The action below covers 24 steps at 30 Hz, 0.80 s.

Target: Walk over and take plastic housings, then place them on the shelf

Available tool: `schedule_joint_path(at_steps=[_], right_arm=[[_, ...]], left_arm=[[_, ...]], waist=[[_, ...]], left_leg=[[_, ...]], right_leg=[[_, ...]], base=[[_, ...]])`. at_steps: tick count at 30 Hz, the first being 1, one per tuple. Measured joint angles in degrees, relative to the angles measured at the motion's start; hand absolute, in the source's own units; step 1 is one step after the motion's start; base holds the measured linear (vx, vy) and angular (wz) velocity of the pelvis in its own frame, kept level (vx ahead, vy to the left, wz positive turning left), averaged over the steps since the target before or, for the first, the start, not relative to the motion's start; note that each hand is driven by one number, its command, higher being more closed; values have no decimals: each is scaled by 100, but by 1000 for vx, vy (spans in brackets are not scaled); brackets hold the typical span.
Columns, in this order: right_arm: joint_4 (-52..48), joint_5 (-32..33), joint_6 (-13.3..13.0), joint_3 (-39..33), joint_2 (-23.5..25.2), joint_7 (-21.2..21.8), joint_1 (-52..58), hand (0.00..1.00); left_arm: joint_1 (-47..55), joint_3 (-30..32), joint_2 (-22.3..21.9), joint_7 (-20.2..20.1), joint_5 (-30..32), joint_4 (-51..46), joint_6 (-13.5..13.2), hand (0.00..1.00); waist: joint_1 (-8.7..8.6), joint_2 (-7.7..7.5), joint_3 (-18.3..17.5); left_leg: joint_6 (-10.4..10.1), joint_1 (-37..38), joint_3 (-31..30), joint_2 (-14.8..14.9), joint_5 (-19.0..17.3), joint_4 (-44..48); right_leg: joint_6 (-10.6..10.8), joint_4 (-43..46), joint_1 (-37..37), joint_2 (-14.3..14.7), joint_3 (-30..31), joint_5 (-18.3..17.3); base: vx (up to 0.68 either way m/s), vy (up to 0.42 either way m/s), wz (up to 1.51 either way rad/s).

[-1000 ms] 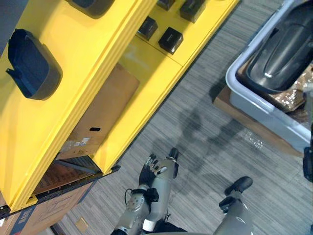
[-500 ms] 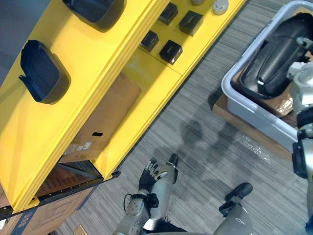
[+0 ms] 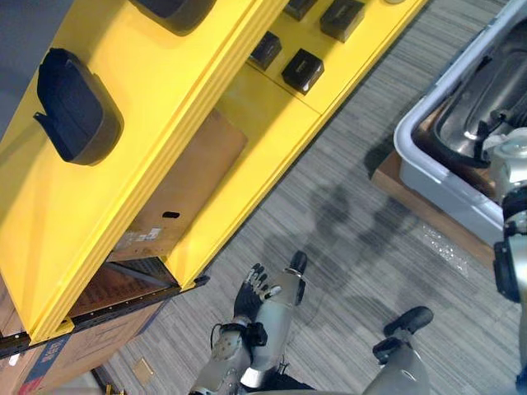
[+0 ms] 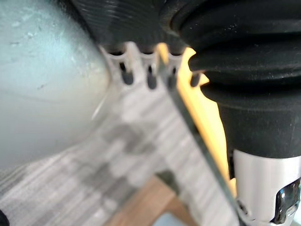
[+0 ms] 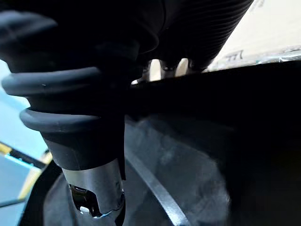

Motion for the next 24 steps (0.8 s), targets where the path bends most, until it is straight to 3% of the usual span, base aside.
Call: schedule_joint_path(at_steps=[3, 14, 17, 21, 24], right_arm=[[-43, -8, 149, -1, -165, 23, -7, 100], [9, 18, 636, -294, -536, 424, -110, 100], [100, 8, 636, -424, -555, 509, -139, 100], [355, -129, 425, -504, -439, 517, -116, 100], [485, -289, 307, -502, -179, 511, -43, 100]], left_arm=[[-109, -80, 2, -23, -2, 109, -21, 0], [-234, -67, 4, -26, 2, 243, -2, 0], [-233, -34, 4, 0, 15, 225, 17, 0], [-162, 13, 32, 59, 29, 151, -5, 0], [83, 87, 63, 124, 64, -56, -26, 0]], waist=[[73, 36, -27], [53, 44, -34], [41, 42, -33], [3, 26, -21], [-134, -20, 13]], left_leg=[[15, -87, 1, -14, -22, 35], [23, -130, -2, 3, -27, 74], [21, -123, 6, 21, -29, 139], [18, 21, 24, 67, -97, 168], [18, 131, 30, 84, -132, 164]], right_leg=[[-11, 0, -64, -14, -1, -6], [23, -18, -64, 7, -36, 17], [21, 9, -36, 14, -38, 16], [-4, 50, 90, 39, -40, 0], [-14, 44, 204, 54, -44, -7]], base=[[-43, 13, 0], [-7, 0, 0], [0, 0, 0], [-29, 2, -4], [-39, 8, -2]])
